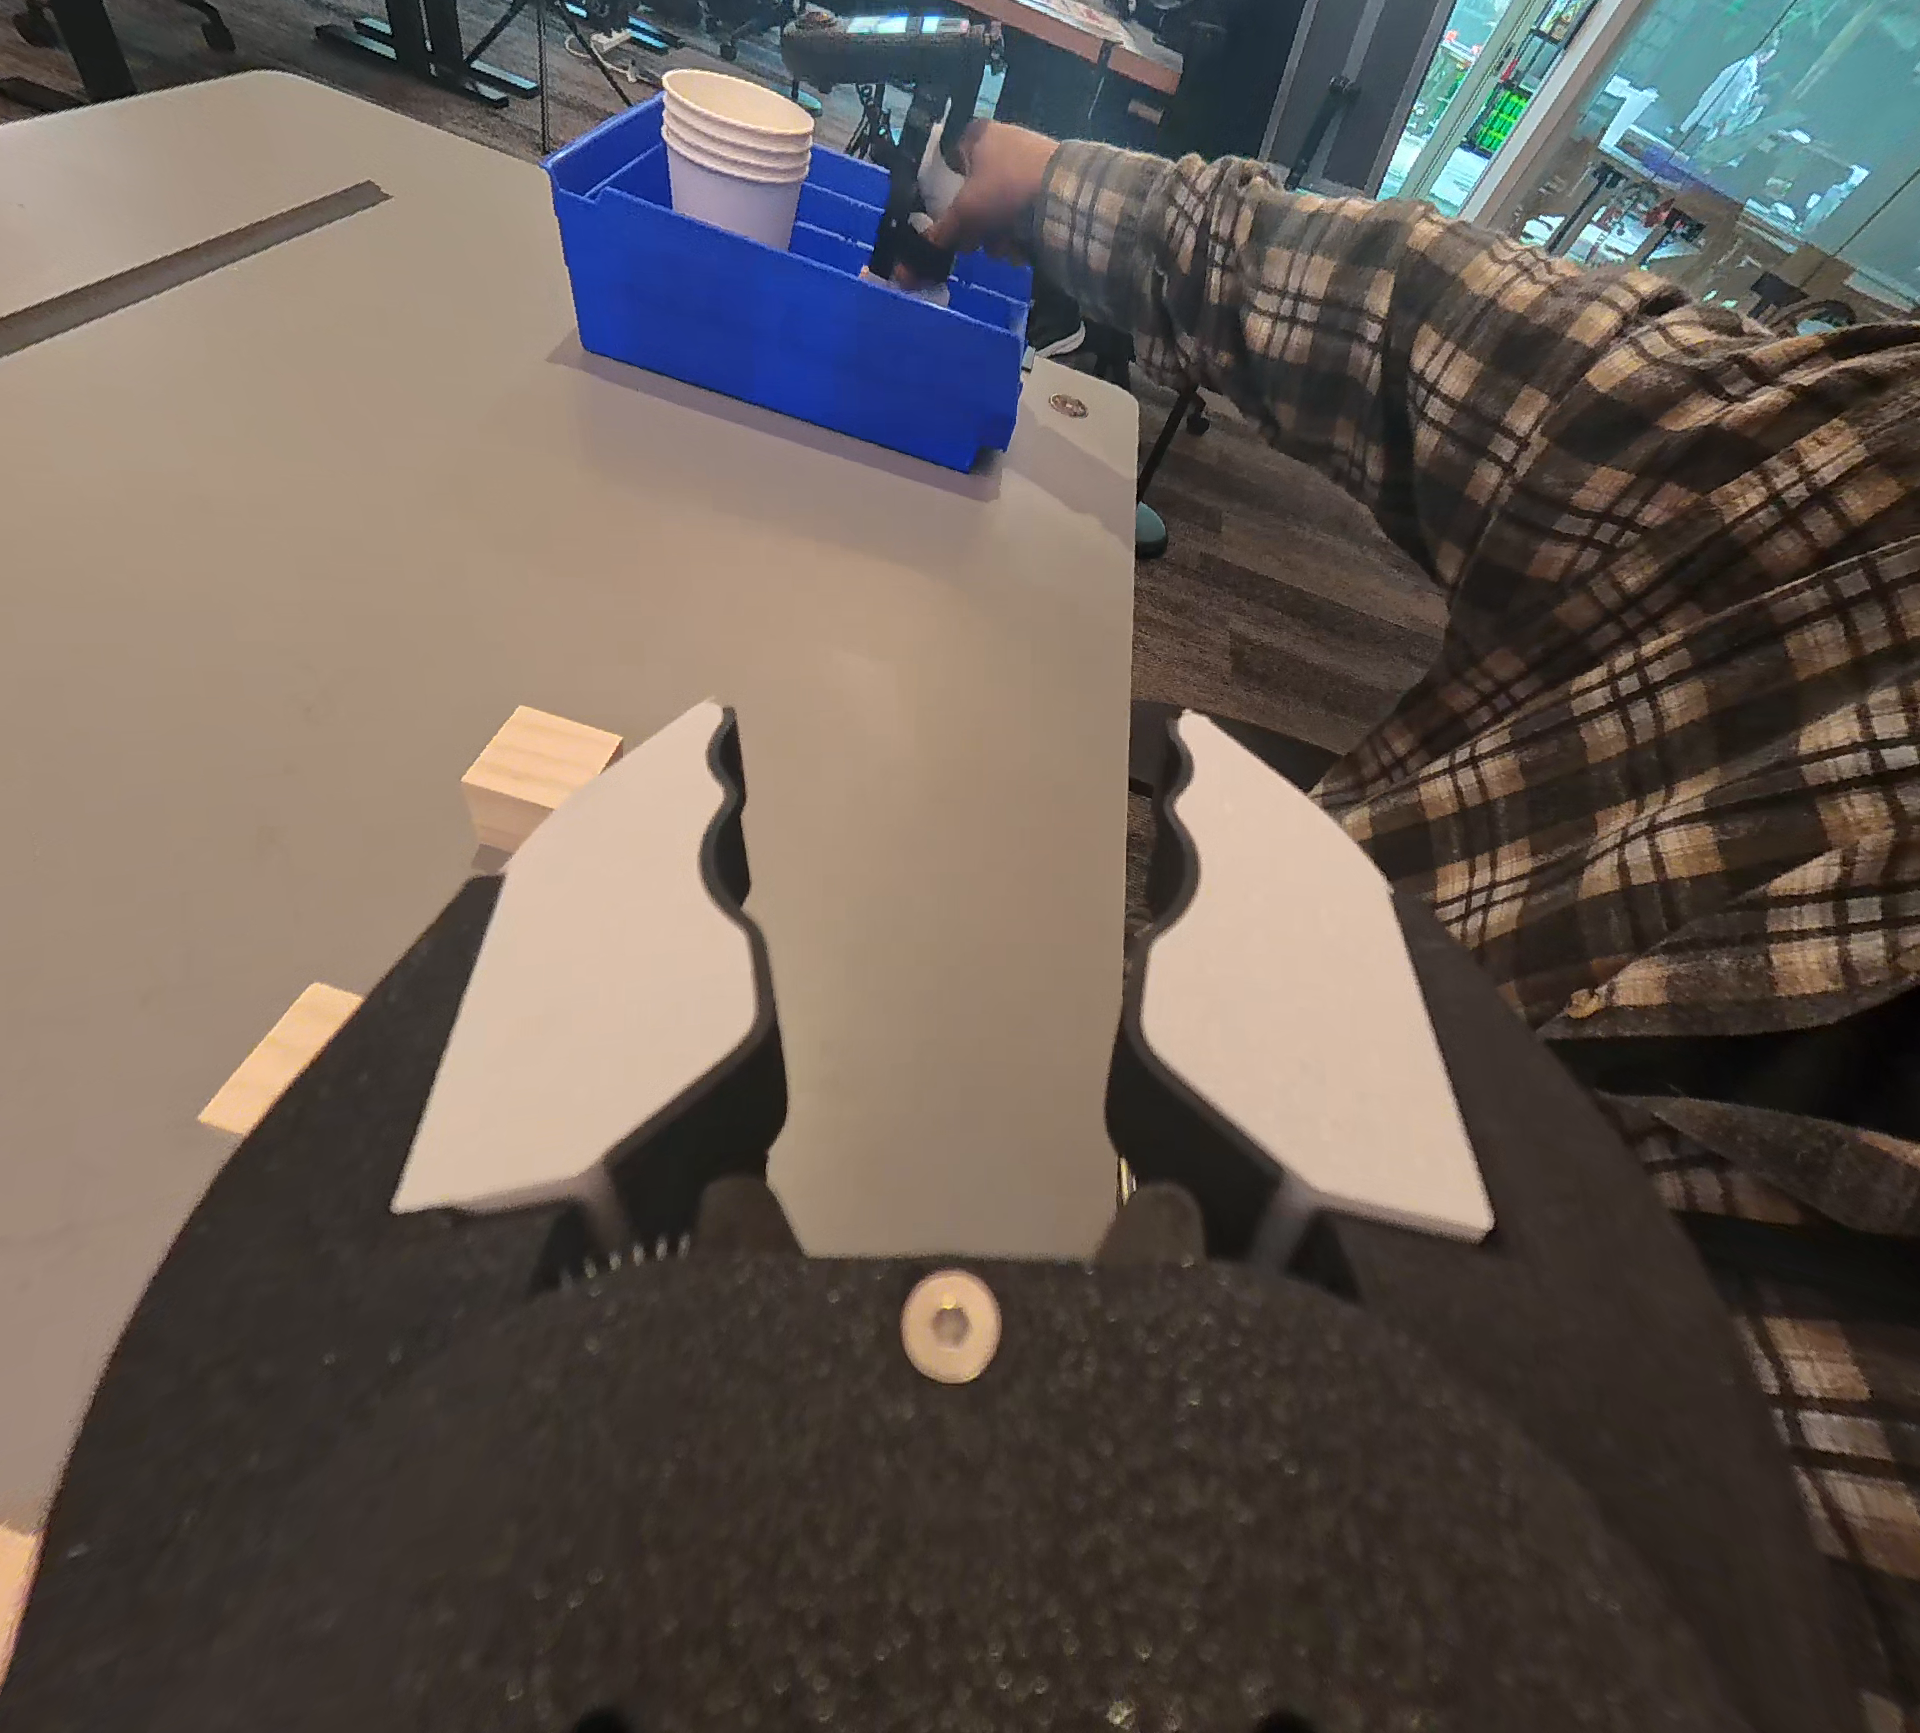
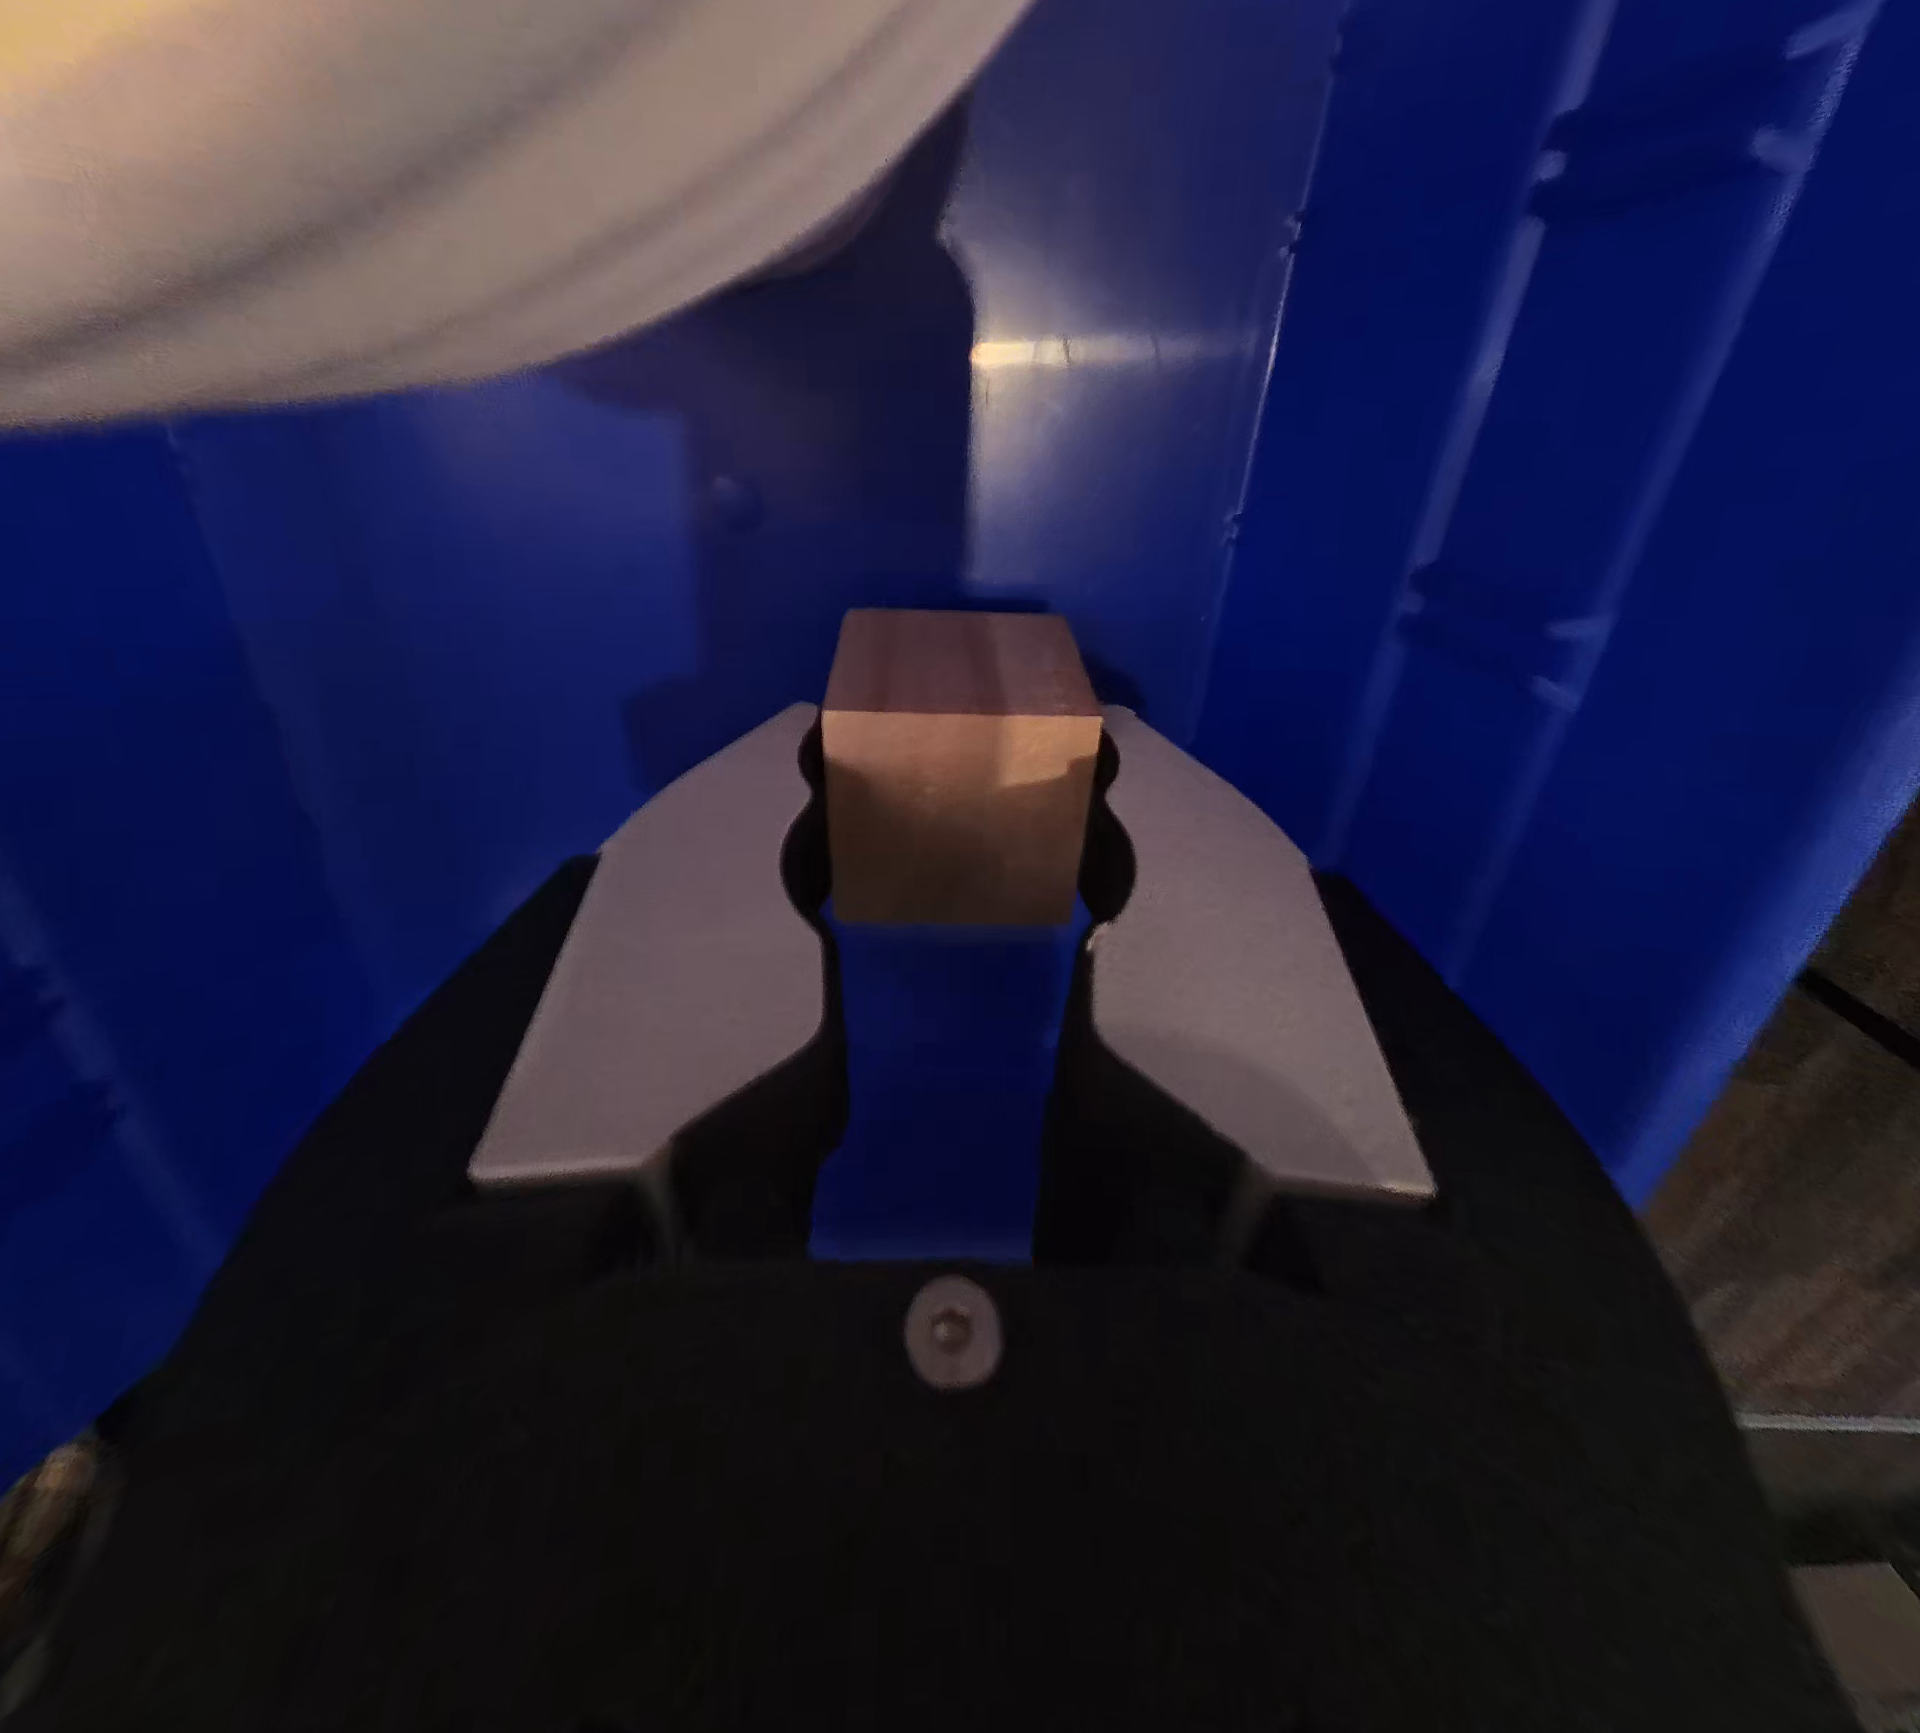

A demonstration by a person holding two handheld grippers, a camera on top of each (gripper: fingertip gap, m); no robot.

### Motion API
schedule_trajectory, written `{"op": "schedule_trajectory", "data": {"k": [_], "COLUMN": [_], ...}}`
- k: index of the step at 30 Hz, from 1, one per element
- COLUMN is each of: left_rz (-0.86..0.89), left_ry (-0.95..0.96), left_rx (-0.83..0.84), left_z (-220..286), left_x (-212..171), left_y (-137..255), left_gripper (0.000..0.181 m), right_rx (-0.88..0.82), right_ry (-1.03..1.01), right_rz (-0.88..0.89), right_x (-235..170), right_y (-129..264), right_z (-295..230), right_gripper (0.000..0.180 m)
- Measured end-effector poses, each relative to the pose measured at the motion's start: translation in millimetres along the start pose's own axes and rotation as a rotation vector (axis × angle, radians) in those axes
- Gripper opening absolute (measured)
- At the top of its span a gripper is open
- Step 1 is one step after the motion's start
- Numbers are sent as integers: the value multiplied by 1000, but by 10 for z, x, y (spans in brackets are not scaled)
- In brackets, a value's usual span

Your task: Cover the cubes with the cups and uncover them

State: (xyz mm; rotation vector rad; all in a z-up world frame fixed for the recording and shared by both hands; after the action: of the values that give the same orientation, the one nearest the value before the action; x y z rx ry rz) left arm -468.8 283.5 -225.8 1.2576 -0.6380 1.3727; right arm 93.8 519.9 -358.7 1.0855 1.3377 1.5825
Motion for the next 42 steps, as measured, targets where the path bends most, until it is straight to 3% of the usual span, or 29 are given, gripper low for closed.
{"op": "schedule_trajectory", "data": {"k": [36,42], "left_rz": [-20,-23], "left_ry": [-11,-11], "left_rx": [-5,-7], "left_z": [37,37], "left_x": [-18,-21], "left_y": [-51,-59], "left_gripper": [75,75], "right_rx": [14,-4], "right_ry": [30,39], "right_rz": [22,59], "right_x": [-108,-89], "right_y": [-72,-35], "right_z": [-49,-42], "right_gripper": [45,67]}}
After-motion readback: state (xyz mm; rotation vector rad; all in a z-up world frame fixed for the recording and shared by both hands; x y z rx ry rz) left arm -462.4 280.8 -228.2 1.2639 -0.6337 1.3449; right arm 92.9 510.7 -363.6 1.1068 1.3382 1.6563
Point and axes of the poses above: each gripper's, where its closed fingertips meet, y back along the fingers, x out of its top, z = x × y across the jaws, the point moved 6 cm from there along y, back along the fingers, and after that the axes turned 2 degrees about -x, right-handed, at the moved point
